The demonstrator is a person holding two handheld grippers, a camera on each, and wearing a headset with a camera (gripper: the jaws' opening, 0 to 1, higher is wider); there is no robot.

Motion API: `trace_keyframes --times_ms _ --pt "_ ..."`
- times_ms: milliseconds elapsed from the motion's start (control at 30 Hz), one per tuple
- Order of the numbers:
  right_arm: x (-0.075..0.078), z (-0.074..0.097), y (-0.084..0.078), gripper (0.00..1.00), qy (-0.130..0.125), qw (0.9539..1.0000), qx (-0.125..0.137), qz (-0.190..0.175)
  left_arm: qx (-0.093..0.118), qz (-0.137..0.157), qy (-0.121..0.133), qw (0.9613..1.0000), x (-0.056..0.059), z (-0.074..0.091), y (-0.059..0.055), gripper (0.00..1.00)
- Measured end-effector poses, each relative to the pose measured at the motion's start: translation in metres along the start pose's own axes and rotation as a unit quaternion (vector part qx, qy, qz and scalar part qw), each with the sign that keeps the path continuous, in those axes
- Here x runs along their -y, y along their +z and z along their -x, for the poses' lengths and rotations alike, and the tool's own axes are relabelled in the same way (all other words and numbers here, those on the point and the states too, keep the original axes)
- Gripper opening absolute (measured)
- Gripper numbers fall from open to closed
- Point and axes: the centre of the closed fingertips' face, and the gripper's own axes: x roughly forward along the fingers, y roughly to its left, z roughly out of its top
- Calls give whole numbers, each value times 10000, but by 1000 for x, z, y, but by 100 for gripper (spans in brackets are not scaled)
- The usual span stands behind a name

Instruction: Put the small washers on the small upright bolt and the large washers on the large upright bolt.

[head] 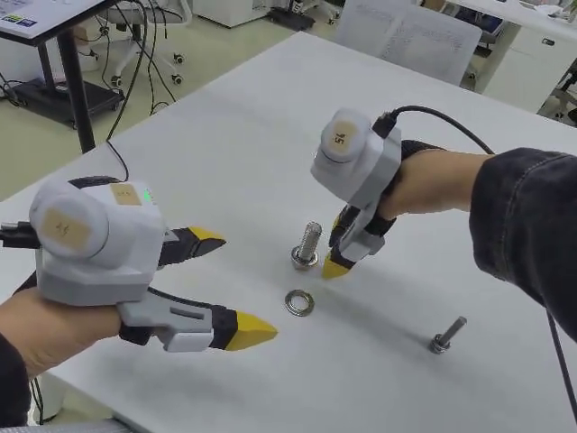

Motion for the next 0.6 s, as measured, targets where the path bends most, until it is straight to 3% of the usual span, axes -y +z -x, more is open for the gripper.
trace_keyframes --times_ms 600 --pt "-15 8 -17 35 -27 10000 -7 -7 53 -73 14 10000 2 1 6 77"
